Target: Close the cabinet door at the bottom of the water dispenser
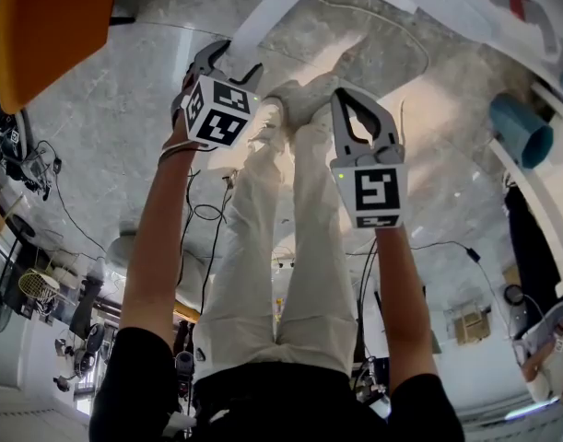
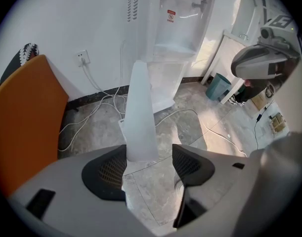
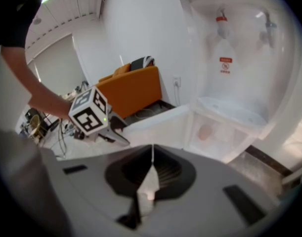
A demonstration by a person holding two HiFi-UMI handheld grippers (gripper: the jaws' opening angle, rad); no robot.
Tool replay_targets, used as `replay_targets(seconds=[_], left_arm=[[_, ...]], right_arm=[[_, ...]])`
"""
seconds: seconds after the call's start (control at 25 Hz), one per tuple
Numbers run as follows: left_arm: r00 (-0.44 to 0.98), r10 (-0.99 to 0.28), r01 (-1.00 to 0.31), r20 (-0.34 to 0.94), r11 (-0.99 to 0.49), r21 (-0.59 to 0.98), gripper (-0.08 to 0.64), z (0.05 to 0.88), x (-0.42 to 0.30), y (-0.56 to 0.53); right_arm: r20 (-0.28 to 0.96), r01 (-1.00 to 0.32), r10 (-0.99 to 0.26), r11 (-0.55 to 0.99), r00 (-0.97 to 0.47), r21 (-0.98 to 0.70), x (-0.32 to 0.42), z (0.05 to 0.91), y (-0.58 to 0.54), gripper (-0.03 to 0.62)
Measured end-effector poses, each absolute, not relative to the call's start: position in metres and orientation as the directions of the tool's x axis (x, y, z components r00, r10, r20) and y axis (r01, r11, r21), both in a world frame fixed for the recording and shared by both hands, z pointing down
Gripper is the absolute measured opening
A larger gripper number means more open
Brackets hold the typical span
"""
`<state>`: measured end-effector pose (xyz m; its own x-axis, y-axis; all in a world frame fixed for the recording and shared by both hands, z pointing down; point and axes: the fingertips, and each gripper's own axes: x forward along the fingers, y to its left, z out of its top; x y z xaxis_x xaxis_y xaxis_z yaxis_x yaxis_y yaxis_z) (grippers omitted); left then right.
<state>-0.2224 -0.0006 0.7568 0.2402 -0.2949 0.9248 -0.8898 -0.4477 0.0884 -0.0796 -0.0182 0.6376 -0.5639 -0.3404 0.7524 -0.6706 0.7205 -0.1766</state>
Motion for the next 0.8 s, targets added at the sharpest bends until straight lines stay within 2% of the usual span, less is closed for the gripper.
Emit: replay_targets(seconds=[0.8], left_arm=[[0.342,-0.149,-0.79,0.928,-0.58,0.198,0.287,0.756,-0.137,0.029]], right_arm=[[0.762,-0.77,-0.415,0.615,-0.497,-0.167,-0.011,0.637,-0.006,0.035]])
